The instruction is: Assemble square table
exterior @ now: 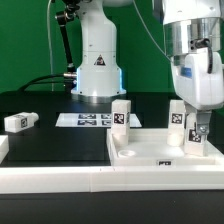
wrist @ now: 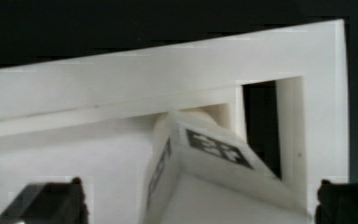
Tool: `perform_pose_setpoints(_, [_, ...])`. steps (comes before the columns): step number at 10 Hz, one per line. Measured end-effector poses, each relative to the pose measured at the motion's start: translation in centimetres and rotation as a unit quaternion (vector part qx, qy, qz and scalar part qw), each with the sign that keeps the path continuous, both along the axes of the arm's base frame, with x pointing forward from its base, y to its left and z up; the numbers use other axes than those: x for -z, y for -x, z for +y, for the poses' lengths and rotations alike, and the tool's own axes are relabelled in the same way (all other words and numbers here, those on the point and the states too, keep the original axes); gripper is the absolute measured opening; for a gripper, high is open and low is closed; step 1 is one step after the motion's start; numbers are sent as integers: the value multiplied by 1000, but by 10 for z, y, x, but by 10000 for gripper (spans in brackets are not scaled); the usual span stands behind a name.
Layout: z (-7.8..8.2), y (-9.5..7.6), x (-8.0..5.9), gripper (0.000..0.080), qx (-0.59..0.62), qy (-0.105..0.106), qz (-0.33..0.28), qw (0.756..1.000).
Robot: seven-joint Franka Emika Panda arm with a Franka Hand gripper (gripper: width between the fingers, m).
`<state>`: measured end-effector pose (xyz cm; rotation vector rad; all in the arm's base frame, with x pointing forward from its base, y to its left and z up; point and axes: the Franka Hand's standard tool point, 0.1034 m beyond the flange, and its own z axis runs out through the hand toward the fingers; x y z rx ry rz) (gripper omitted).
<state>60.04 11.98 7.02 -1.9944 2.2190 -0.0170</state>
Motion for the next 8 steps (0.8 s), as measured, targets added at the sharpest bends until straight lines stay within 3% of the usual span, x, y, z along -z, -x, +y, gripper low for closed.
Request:
perform_pose_setpoints(3, [-1, 0, 0, 648, -135, 19, -12, 991])
perform_pose_setpoints(6, [3, 2, 0, 648, -275, 47, 1, 960])
perform_pose_setpoints(8, [3, 2, 0, 648, -375, 63, -4, 925])
